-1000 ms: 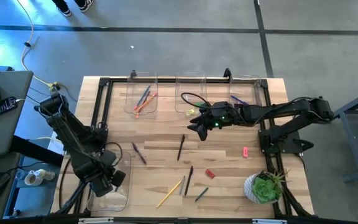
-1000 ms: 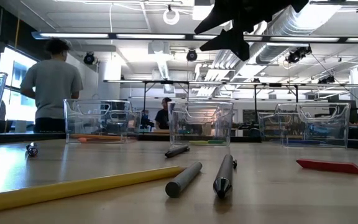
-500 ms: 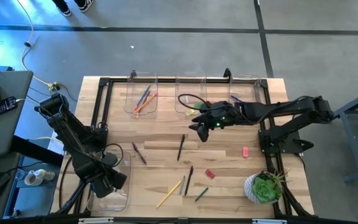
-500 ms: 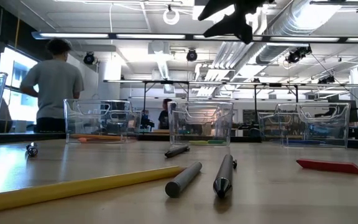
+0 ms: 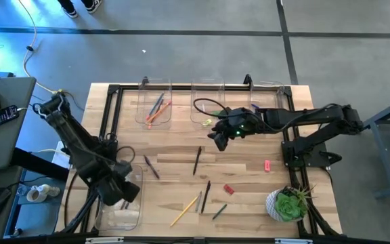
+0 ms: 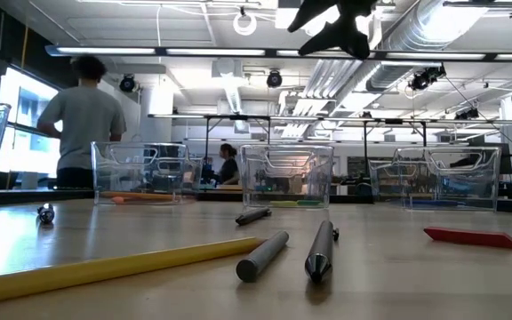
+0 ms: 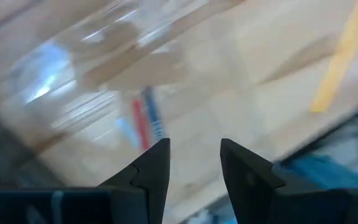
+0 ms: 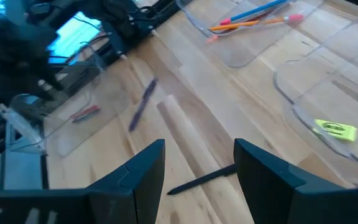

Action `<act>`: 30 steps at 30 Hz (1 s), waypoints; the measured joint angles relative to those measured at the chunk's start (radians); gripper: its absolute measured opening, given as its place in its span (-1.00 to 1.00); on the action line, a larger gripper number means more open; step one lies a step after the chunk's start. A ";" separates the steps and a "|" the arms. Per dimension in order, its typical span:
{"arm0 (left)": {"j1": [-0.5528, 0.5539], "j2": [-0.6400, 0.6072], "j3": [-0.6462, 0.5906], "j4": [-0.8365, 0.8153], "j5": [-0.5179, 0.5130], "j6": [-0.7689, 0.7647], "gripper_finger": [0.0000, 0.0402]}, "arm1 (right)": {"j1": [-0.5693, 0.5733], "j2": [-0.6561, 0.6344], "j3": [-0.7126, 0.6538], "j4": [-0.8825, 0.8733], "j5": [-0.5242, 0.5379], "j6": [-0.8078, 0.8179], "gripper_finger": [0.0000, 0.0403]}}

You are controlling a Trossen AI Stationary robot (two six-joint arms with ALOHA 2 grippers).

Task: Sort crayons/erasers/pens/pencils in bins
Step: Put the top black pen into the top right transparent bin

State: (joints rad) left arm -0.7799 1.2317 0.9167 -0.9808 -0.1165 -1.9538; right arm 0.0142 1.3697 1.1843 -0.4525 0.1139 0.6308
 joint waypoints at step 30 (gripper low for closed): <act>0.642 -0.302 0.049 -0.072 -0.369 0.915 -0.43 | -0.038 0.425 0.163 -0.152 -0.139 0.525 -0.09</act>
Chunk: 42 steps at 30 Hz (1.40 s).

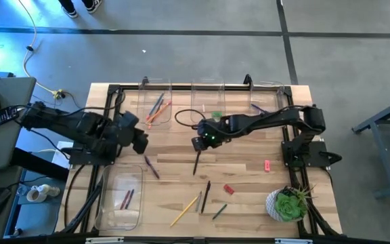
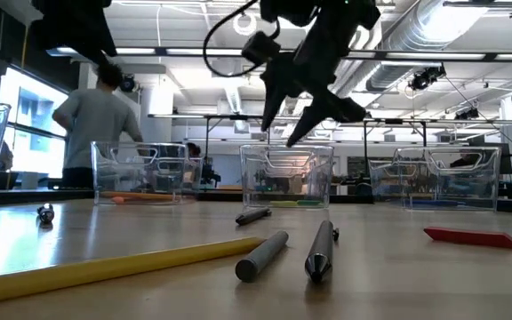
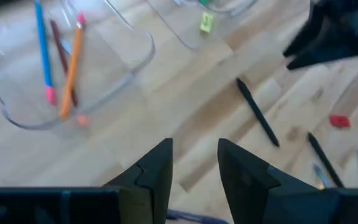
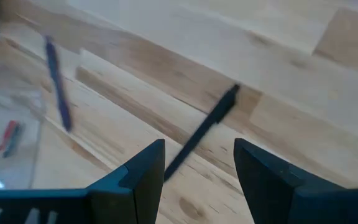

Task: Sort crayons/erasers/pens/pencils in bins
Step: Put the top black pen into the top right transparent bin

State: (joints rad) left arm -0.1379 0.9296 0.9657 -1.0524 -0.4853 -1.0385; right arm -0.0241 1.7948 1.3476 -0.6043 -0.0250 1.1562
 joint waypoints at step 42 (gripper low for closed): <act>0.404 -0.016 0.001 0.004 0.031 0.694 -0.43 | -0.003 0.235 -0.001 0.186 -0.005 0.398 -0.09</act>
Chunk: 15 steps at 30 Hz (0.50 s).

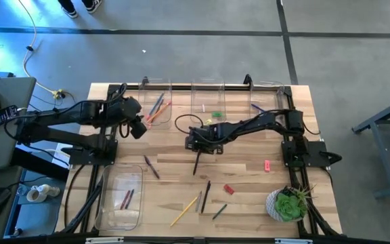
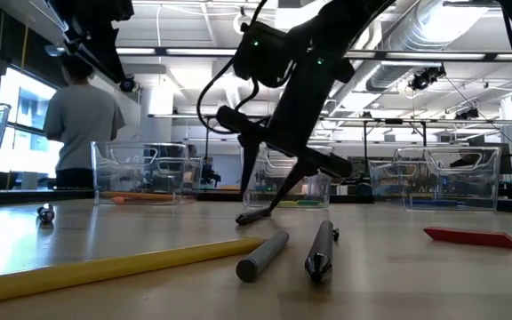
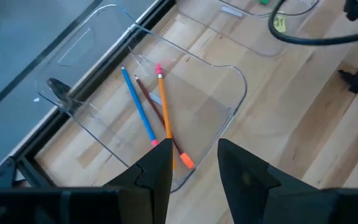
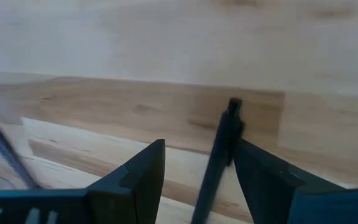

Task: Sort crayons/erasers/pens/pencils in bins
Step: Put the top black pen into the top right transparent bin

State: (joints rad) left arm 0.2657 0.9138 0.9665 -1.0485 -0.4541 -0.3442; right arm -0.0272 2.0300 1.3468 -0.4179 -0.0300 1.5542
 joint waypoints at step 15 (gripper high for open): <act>0.018 0.000 0.000 -0.001 0.001 0.080 -0.43 | -0.001 -0.001 0.001 -0.139 -0.010 0.016 -0.19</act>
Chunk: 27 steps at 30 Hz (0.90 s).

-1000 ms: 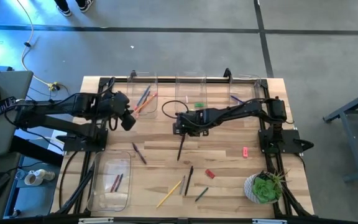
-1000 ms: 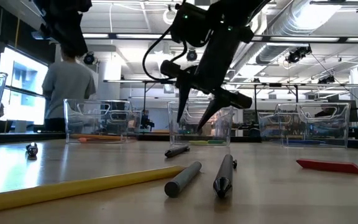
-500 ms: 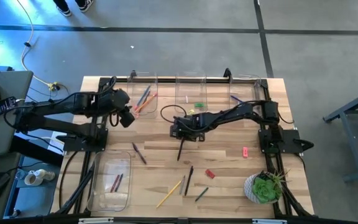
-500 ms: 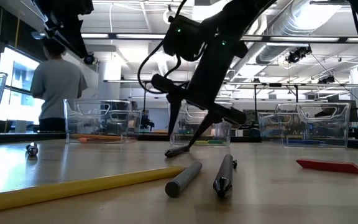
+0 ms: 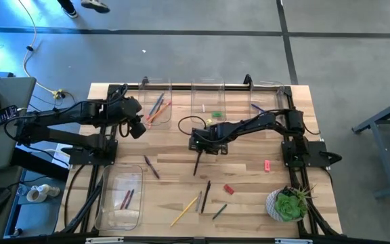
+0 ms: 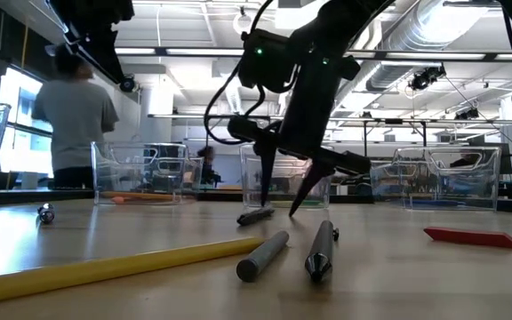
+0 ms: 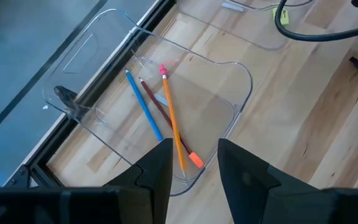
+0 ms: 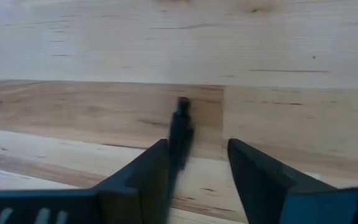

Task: Sort crayons/erasers/pens/pencils in bins
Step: Put the top black pen into the top right transparent bin

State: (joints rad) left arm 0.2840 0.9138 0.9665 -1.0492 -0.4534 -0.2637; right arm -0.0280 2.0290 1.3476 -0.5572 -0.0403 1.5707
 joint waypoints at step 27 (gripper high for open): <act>0.000 0.000 0.000 0.000 -0.003 0.006 -0.43 | -0.008 0.009 0.077 -0.027 0.032 -0.092 -0.40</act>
State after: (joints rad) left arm 0.2840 0.9138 0.9665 -1.0492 -0.4564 -0.2577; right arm -0.0360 2.0384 1.4246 -0.5844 -0.0079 1.4784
